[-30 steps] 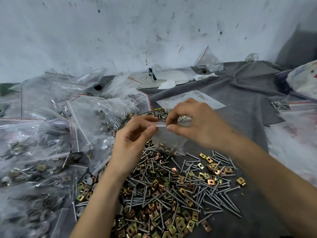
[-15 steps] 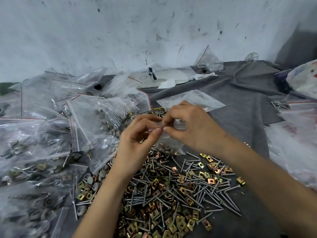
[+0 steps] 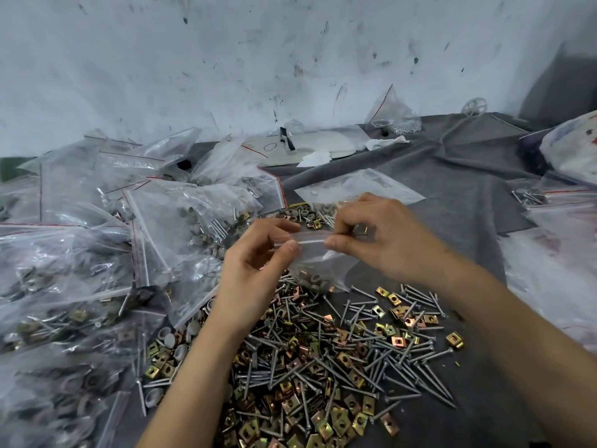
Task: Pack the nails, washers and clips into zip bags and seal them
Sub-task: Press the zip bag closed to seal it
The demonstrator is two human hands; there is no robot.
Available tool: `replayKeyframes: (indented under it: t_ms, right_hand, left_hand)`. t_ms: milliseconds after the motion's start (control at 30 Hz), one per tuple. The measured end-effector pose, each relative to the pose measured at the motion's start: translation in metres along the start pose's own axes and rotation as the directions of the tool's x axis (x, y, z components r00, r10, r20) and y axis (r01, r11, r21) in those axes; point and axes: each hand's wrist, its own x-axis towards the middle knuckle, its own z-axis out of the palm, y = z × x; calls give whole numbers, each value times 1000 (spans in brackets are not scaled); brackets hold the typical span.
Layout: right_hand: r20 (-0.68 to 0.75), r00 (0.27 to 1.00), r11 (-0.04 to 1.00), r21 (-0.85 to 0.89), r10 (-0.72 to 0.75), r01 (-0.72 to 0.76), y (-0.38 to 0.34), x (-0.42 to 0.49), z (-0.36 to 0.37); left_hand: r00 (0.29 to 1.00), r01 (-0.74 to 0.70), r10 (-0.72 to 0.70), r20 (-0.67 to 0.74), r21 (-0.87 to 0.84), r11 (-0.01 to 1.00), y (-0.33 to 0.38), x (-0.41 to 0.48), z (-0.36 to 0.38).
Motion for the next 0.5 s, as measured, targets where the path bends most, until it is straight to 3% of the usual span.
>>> replayKeyframes:
  t_ms: [267, 500]
  right_hand:
    - [2, 1000, 998, 69, 15, -15, -3, -6, 5]
    - [-21, 999, 993, 118, 25, -22, 9, -10, 6]
  left_hand:
    - [993, 65, -57, 107, -76, 995, 0, -2, 3]
    - [996, 47, -40, 78, -82, 995, -3, 1, 0]
